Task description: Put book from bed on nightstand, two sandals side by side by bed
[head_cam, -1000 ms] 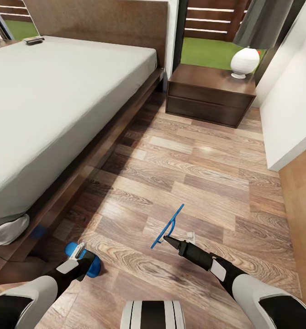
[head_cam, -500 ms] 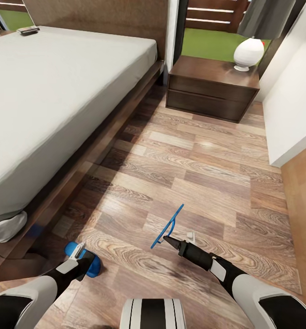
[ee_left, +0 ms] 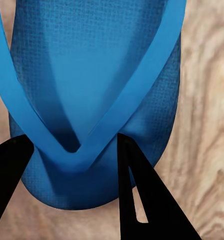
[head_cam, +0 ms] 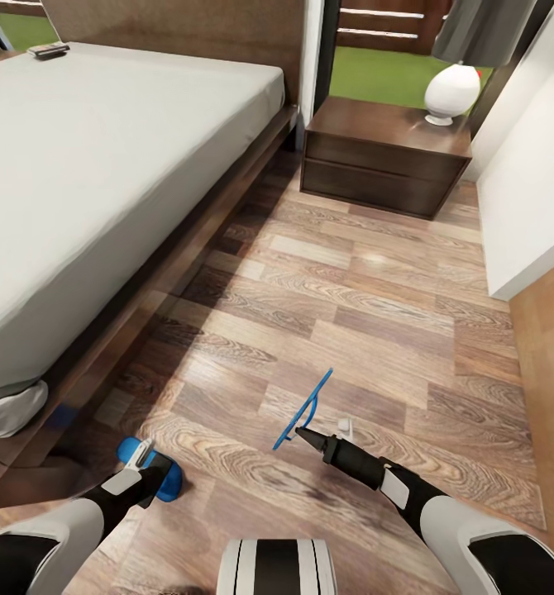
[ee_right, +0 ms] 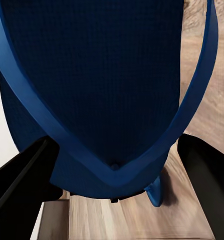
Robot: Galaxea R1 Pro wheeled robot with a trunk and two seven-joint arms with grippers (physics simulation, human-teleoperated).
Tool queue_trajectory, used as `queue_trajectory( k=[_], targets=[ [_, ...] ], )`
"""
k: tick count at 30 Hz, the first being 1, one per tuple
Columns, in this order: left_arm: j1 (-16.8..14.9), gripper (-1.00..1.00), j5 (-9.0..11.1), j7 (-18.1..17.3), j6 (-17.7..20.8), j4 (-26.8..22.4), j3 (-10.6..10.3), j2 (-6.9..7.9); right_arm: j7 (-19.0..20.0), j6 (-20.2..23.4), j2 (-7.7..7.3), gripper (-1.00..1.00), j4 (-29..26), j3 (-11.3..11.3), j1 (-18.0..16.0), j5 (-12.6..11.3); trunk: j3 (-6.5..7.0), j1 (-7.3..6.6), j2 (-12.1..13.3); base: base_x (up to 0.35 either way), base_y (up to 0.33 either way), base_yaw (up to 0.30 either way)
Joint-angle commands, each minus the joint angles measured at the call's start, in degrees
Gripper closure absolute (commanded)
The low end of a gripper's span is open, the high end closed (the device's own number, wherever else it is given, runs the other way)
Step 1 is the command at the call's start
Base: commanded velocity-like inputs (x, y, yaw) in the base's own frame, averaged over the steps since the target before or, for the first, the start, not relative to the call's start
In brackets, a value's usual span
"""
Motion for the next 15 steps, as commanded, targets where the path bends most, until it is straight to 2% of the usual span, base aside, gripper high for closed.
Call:
queue_trajectory(
  k=[1, 15],
  targets=[
    [0.00, 1.00, 0.55, 0.15, 0.21, -0.10, -0.49, 0.04, 0.13, 0.01, 0.01, 1.00, 0.01, 0.43, -0.03, -0.52, -0.26, 0.01, -0.03, 0.000, 0.000, 0.000],
    [0.00, 1.00, 0.48, 0.10, 0.17, -0.10, -0.58, 0.08, 0.13, 0.02, -0.02, 1.00, 0.01, 0.43, -0.03, -0.52, -0.48, 0.04, -0.04, 0.000, 0.000, 0.000]
  ],
)
